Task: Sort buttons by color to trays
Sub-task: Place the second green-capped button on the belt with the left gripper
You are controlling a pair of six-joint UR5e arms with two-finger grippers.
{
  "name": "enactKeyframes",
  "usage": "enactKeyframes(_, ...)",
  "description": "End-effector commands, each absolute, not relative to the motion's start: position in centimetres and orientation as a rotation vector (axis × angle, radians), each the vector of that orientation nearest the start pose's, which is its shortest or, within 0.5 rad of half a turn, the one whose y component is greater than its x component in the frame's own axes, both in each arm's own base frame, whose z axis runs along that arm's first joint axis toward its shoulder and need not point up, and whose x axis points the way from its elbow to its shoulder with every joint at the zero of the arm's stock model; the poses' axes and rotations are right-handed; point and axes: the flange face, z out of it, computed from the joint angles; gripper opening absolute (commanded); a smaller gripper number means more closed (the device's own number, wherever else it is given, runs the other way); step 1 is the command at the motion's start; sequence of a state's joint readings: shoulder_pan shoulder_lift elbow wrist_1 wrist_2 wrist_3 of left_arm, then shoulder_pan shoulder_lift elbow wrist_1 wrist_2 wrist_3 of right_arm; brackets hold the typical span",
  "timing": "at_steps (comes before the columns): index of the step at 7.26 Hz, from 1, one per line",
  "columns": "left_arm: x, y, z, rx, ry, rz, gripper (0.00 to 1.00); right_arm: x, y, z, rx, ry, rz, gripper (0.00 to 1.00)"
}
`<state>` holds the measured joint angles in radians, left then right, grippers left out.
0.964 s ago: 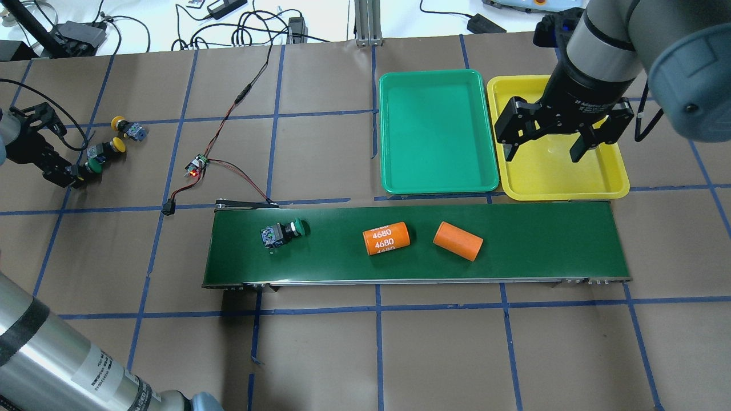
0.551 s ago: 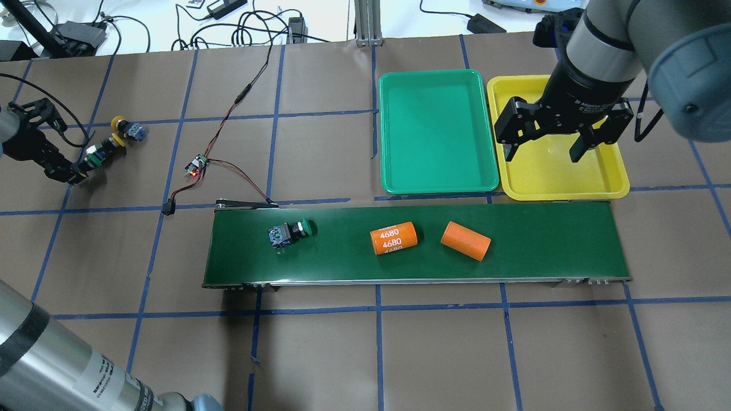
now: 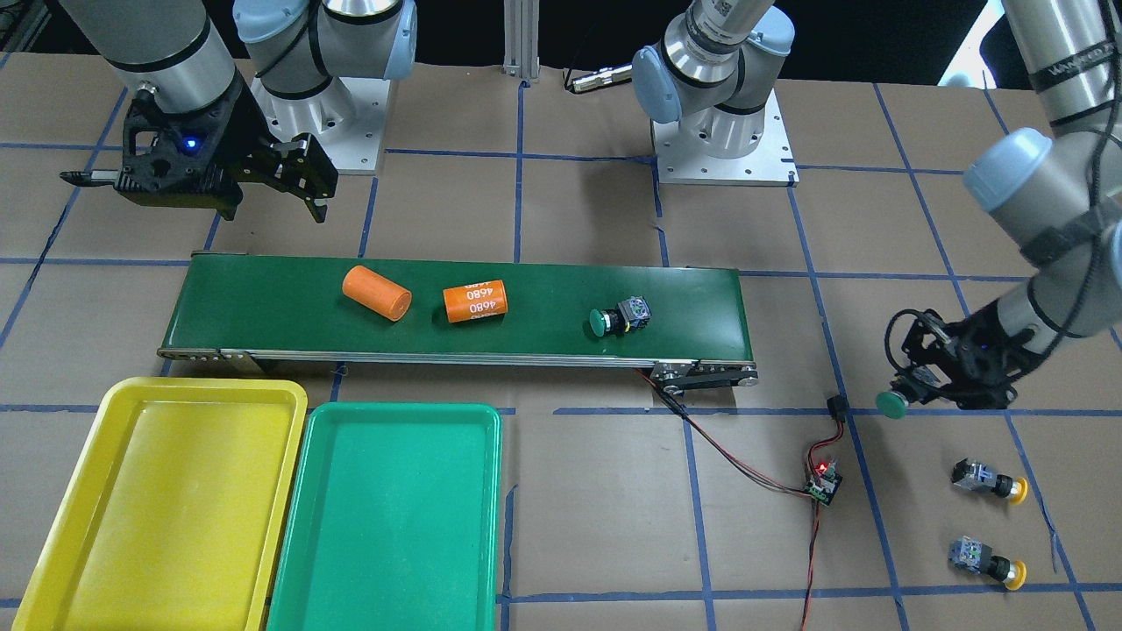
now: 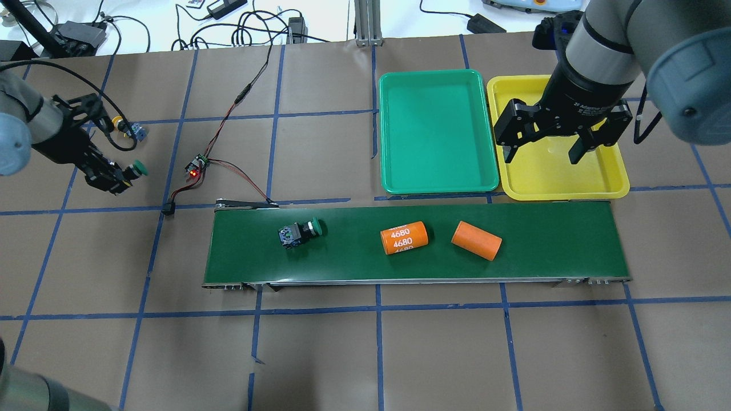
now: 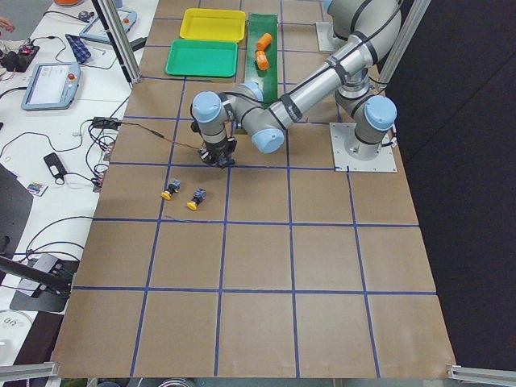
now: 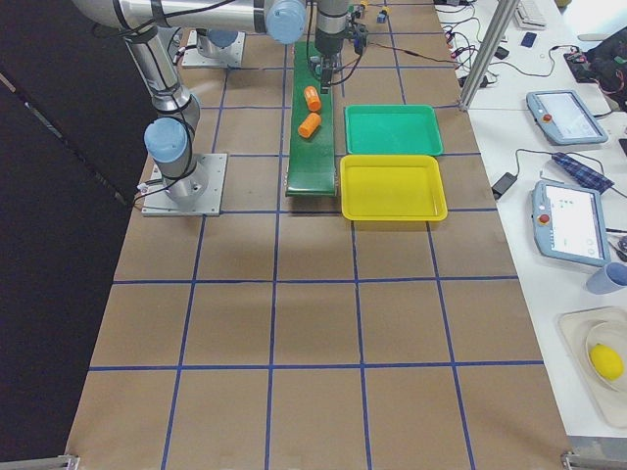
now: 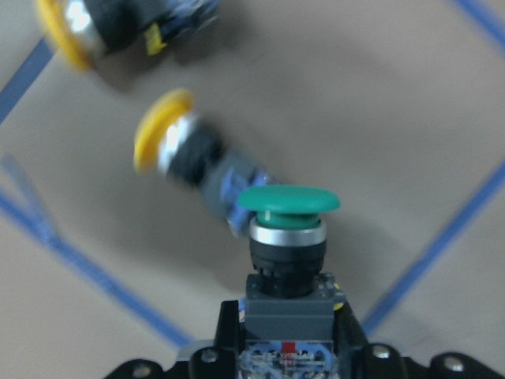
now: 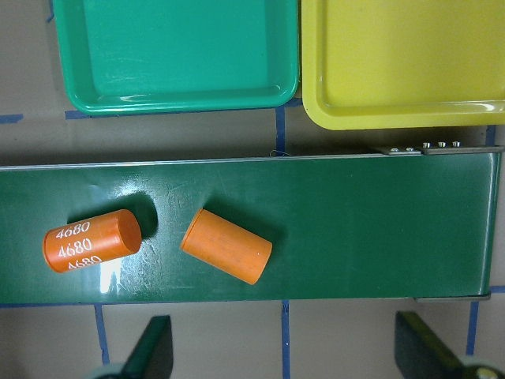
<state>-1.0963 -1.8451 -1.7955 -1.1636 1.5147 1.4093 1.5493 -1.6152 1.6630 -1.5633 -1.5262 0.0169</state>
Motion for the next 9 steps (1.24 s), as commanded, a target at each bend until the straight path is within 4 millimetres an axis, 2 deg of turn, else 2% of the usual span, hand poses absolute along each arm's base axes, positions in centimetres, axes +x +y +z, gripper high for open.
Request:
enactKeyframes(1, 3.1, -50.9, 29.8, 1.526, 2.872, -0.035, 0.0, 12.8, -46.9, 46.4, 0.061, 3.095, 0.081, 1.0)
enactKeyframes(2, -1.7, -50.1, 31.6, 1.619, 2.789, -0.064, 0.0, 12.8, -47.0, 46.3, 0.061, 3.095, 0.081, 1.0)
enactKeyframes(3, -5.1, -48.8, 32.7, 1.627, 2.774, -0.069, 0.0, 12.8, -47.0, 46.3, 0.059, 3.095, 0.078, 1.0)
enactKeyframes(5, -7.8, -46.1, 28.7, 1.502, 2.888, -0.007, 0.0, 12.8, -47.0, 46.2, 0.061, 3.097, 0.085, 1.0)
enactKeyframes(7, -10.5, -45.0, 27.9, 1.454, 2.901, -0.018, 0.03, 12.8, -47.0, 46.2, 0.059, 3.095, 0.081, 1.0)
enactKeyframes(8, -11.9, -44.8, 27.5, 1.446, 2.903, -0.002, 0.56, 12.8, -47.1, 46.2, 0.061, 3.092, 0.078, 1.0)
enactKeyframes(9, -12.8, -44.6, 26.7, 1.399, 2.933, 0.032, 1.0, 12.8, -47.0, 46.3, 0.059, 3.095, 0.078, 1.0)
